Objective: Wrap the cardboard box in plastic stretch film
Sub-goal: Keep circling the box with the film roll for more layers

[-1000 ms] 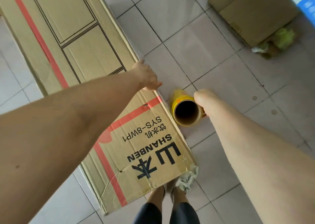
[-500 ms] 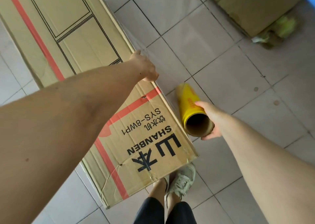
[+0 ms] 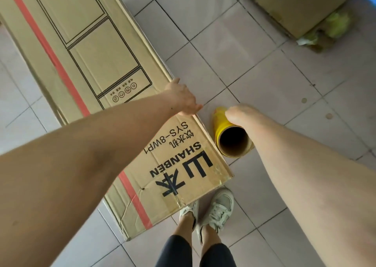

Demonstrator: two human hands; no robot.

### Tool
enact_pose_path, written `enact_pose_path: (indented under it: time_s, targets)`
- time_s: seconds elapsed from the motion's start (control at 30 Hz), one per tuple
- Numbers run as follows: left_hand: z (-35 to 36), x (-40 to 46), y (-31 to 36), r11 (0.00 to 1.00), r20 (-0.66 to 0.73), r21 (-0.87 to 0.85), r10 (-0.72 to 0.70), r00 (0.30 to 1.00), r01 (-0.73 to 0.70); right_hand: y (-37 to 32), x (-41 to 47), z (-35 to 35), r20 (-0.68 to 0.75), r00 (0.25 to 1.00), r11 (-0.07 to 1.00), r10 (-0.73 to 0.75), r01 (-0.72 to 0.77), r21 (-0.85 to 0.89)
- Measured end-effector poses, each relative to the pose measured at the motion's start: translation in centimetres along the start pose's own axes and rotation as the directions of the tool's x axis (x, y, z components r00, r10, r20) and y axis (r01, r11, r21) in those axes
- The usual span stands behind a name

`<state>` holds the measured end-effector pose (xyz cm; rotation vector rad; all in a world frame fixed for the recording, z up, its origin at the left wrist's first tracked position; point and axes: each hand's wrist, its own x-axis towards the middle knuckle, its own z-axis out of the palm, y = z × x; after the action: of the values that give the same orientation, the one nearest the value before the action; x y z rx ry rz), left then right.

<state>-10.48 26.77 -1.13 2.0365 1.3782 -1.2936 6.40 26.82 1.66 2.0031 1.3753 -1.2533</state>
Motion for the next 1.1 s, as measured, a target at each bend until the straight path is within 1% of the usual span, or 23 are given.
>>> enact_pose_path:
  time_s: [0.03, 0.1, 0.17, 0.2, 0.23, 0.3, 0.37, 0.47, 0.53, 0.6, 0.63, 0.7, 0.77, 0.83, 0.87, 0.9, 0.93, 1.0, 1.03, 1.1]
  targets:
    - [0.1, -0.3, 0.2, 1.000, -0.007, 0.001, -0.018, 1.000, 0.018, 0.0, 0.1, 0.7, 0.029, 0.999, 0.994, -0.032, 0.035, -0.104]
    - [0.0, -0.8, 0.2, 0.999, -0.028, 0.010, -0.038, 0.999, 0.038, 0.3, -0.5, 1.9, 0.094, 0.994, 0.988, 0.059, -0.044, -0.147]
    - [-0.2, -1.0, 0.2, 0.999, -0.030, 0.021, -0.046, 0.998, 0.047, 1.3, -1.0, 2.3, 0.169, 0.979, 0.981, 0.118, -0.088, -0.172]
    - [-0.3, -1.0, 0.3, 0.998, -0.031, 0.030, -0.050, 0.998, 0.050, 1.9, -1.1, 2.1, 0.193, 0.971, 0.984, 0.140, -0.115, -0.135]
    - [-0.2, -0.9, 0.3, 0.998, -0.024, 0.033, -0.052, 0.998, 0.053, 2.8, -1.1, 1.9, 0.214, 0.963, 0.986, 0.164, -0.154, -0.062]
    - [-0.1, -0.7, 0.3, 0.998, -0.023, 0.029, -0.053, 0.998, 0.053, 4.9, -1.7, 1.6, 0.252, 0.941, 0.956, 0.226, -0.264, 0.130]
    - [-0.1, -0.6, 0.1, 0.999, -0.028, 0.026, -0.039, 0.999, 0.040, 7.5, -2.3, 1.9, 0.293, 0.907, 0.864, 0.304, -0.392, 0.317]
    - [0.2, -0.4, -0.2, 0.999, -0.033, 0.038, -0.027, 0.999, 0.028, 11.0, -2.9, 3.0, 0.342, 0.868, 0.704, 0.360, -0.493, 0.511]
    - [0.3, -0.3, -0.3, 0.999, -0.042, 0.040, -0.020, 0.999, 0.022, 13.2, -3.4, 3.3, 0.389, 0.837, 0.603, 0.384, -0.547, 0.581]
    - [0.4, -0.2, -0.2, 1.000, -0.028, 0.010, -0.026, 0.999, 0.026, 14.9, -4.2, 3.6, 0.433, 0.814, 0.558, 0.388, -0.581, 0.592]
    - [0.4, -0.1, -0.1, 0.999, -0.017, -0.004, -0.040, 0.999, 0.040, 15.2, -4.3, 3.5, 0.440, 0.811, 0.574, 0.385, -0.584, 0.574]
    - [0.3, 0.2, 0.0, 0.998, 0.016, -0.009, -0.054, 0.998, 0.055, 15.0, -4.4, 2.9, 0.417, 0.816, 0.668, 0.400, -0.571, 0.478]
    - [-0.4, -0.1, -0.1, 1.000, 0.006, -0.002, -0.017, 1.000, 0.017, 13.3, -4.2, 2.0, 0.354, 0.846, 0.756, 0.399, -0.522, 0.395]
    - [-0.8, -0.6, 1.2, 0.998, -0.074, 0.009, 0.070, 0.995, -0.069, 11.2, -3.6, 1.7, 0.209, 0.912, 0.877, 0.353, -0.401, 0.265]
    - [-0.3, -1.1, 3.7, 0.991, -0.088, 0.006, 0.132, 0.987, -0.132, 11.7, -3.5, 2.8, 0.122, 0.937, 0.908, 0.328, -0.348, 0.234]
    - [0.3, -1.5, 6.1, 0.981, -0.076, -0.010, 0.190, 0.979, -0.191, 11.7, -3.6, 3.5, 0.067, 0.964, 0.950, 0.258, -0.266, 0.164]
    - [0.8, -1.8, 7.5, 0.974, -0.046, -0.033, 0.220, 0.974, -0.222, 10.6, -3.5, 3.8, 0.043, 0.978, 0.972, 0.204, -0.208, 0.108]
    - [1.5, -1.9, 9.2, 0.974, 0.016, 0.006, 0.225, 0.974, -0.225, 9.2, -3.7, 4.4, 0.074, 0.976, 0.971, 0.204, -0.212, 0.109]
    - [1.4, -2.1, 9.3, 0.976, 0.021, 0.016, 0.219, 0.976, -0.219, 8.8, -3.7, 4.3, 0.089, 0.980, 0.977, 0.178, -0.187, 0.106]
    - [1.3, -2.3, 9.2, 0.974, -0.016, 0.030, 0.227, 0.974, -0.226, 8.9, -4.3, 4.3, 0.105, 0.979, 0.971, 0.175, -0.190, 0.148]
